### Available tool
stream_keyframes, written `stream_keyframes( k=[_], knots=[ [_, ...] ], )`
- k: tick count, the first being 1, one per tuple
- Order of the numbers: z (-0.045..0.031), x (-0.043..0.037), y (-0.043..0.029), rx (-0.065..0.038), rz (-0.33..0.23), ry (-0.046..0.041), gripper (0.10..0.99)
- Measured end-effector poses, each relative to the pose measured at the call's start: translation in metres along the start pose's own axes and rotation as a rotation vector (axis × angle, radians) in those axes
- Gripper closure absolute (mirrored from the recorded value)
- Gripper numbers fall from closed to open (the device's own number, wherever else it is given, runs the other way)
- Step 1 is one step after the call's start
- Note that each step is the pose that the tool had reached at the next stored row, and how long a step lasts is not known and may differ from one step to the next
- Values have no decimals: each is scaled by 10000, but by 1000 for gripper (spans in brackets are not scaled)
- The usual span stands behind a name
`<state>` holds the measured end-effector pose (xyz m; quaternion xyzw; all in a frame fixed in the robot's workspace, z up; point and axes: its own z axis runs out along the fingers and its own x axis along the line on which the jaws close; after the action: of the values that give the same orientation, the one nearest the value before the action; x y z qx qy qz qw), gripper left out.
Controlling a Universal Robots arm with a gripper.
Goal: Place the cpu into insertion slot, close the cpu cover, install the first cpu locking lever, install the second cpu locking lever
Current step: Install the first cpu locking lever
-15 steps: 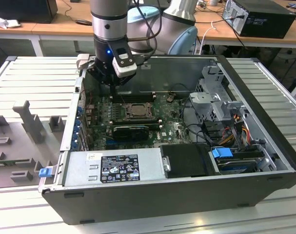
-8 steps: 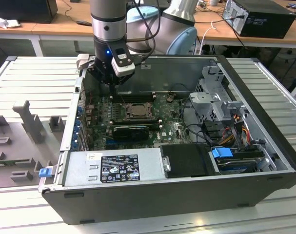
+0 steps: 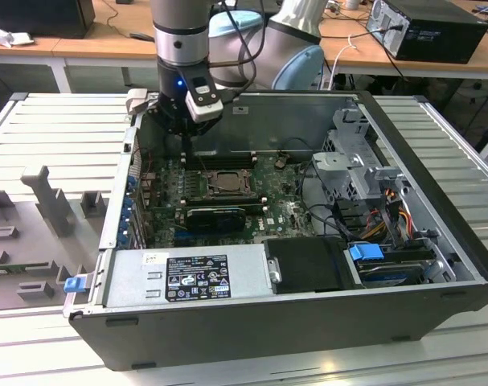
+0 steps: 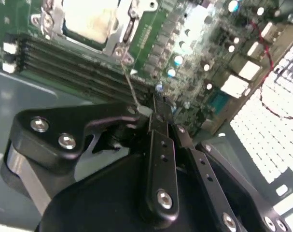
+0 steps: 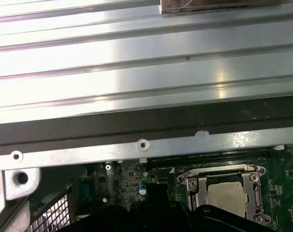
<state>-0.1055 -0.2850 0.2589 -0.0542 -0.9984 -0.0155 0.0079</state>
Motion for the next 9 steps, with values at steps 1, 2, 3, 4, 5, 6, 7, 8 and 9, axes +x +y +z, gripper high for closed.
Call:
stream_keyframes(
  k=[1,2,3,4,5,6,7,8,9],
  knots=[
    [2,-24,3,-1,1,4,980],
    [8,-77,8,-1,3,0,980],
    [12,-97,10,-1,0,1,980],
    [19,-148,15,0,0,1,980],
    [24,-171,18,-1,1,1,980],
    [29,-212,22,-1,2,1,980],
    [35,-244,25,-1,-1,1,980],
    [41,-277,29,1,1,0,980],
    [49,-326,33,4,2,0,980]
  ],
)
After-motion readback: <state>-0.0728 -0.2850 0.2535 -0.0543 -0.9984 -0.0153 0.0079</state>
